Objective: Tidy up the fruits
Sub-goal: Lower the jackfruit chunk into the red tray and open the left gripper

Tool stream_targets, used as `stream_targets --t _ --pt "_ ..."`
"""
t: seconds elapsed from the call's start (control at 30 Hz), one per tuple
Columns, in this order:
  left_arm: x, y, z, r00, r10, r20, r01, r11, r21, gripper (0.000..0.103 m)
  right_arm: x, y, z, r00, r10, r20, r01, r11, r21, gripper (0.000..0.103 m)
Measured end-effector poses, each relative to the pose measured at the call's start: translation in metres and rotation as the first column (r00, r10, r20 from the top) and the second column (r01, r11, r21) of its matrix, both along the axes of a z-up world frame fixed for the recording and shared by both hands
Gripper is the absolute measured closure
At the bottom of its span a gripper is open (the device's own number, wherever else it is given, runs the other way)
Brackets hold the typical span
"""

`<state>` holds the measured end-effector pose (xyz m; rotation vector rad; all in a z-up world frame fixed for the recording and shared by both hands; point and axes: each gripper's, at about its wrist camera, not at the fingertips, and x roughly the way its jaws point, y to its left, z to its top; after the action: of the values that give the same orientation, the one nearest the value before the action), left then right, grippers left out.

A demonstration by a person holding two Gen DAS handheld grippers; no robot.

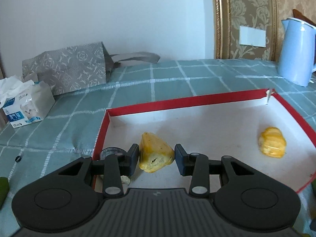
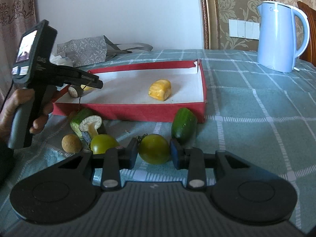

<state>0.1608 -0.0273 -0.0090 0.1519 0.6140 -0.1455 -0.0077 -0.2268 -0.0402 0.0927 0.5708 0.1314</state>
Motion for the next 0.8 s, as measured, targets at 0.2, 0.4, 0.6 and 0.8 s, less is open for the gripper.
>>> stream_targets --t 0.2,0.4,0.6,0.8 --pt "-0.004 0.005 0.0 1.0 -0.022 0.013 0.023 0.998 -0.054 0.045 0.0 0.001 0.0 1.0 0.0 -0.001 0.0 1.0 -0.003 0.07" --pt "-0.028 0.011 0.005 0.997 -0.02 0.07 0.024 0.998 -0.056 0.039 0.0 0.001 -0.001 1.0 -0.001 -0.001 0.001 1.0 -0.005 0.07" --pt "-0.062 0.031 0.013 0.983 0.084 0.161 -0.076 0.996 -0.056 0.02 0.0 0.001 -0.001 1.0 -0.001 -0.001 0.001 1.0 -0.006 0.07" --pt "-0.086 0.062 0.01 0.988 0.114 0.105 -0.1 0.986 -0.133 0.019 0.0 0.001 -0.001 1.0 -0.001 -0.001 0.001 1.0 -0.008 0.07"
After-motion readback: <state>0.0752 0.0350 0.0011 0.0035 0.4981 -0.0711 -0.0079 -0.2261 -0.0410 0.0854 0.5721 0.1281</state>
